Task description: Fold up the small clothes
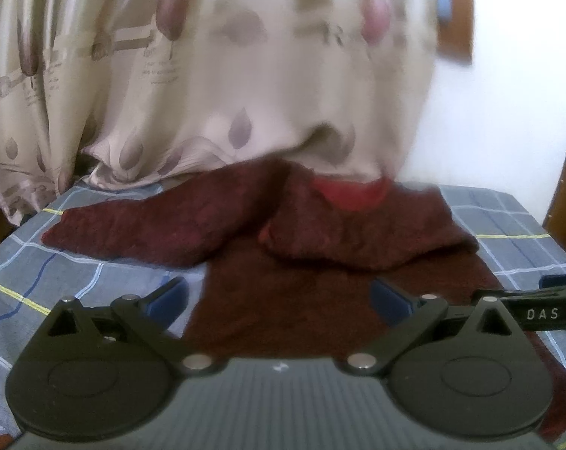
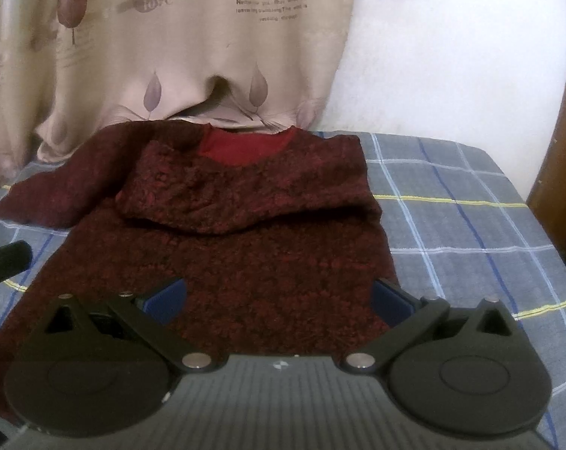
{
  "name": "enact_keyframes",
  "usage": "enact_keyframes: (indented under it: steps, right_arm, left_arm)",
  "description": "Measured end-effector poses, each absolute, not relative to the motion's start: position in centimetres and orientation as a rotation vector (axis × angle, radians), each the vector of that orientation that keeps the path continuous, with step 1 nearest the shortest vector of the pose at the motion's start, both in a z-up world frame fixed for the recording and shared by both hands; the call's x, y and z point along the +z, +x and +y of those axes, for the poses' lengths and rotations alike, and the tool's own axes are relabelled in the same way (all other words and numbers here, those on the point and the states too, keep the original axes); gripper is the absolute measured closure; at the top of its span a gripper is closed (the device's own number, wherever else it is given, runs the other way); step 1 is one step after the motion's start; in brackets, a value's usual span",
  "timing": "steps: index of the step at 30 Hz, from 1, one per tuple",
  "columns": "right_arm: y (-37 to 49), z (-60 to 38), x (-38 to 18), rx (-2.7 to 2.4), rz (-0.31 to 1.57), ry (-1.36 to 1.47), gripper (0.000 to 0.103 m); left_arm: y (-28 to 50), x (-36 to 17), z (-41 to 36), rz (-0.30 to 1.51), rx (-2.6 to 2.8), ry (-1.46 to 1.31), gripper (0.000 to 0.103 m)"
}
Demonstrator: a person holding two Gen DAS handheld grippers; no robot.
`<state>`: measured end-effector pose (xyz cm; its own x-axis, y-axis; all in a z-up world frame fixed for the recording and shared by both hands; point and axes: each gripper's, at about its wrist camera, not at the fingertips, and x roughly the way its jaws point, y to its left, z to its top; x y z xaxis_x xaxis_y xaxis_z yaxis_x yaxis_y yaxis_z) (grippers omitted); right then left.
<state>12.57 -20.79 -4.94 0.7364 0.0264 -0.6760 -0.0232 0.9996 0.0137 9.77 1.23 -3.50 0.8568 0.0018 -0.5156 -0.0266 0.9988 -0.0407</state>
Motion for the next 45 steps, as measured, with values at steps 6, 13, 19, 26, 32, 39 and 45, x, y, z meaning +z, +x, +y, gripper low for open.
enact_keyframes:
  steps: [6,13,19,26,32,39,45]
  right_arm:
    - [13.2,-20.8,-5.1,0.025,0.75,0.002,0.0]
    - [14.1,-20.8,-4.8,0.038,0.746,-0.007,0.0]
    - [16.7,-23.5,-4.0,0.316,0.712,0.342,0.0]
    - [26.6,-25.0,-7.4,0.53,0.824,0.813,0.031]
    - [30.0,-23.1,-11.9,0.538,0.902,1.061,0.031]
    - [26.2,-27.1,-11.1,0.296,0.783,0.852,0.03]
    - [28.7,-32.8,-10.4,0.167,0.783,0.829,0.03]
  left_arm:
    - [10.1,-3.6,1.2,0.545,-0.004,-0.053,0.0]
    - [10.8,-3.6,0.9,0.542,-0.029,-0.044,0.0]
    - [11.3,-3.3,1.8,0.55,-0.037,-0.072,0.0]
    - [11.3,-2.9,3.6,0.531,-0.036,-0.077,0.0]
    - [12.0,-3.3,5.8,0.551,-0.006,-0.09,0.0]
    - [12.1,-3.5,7.4,0.547,-0.021,-0.113,0.0]
    - [12.5,-3.8,7.4,0.553,-0.031,-0.127,0.0]
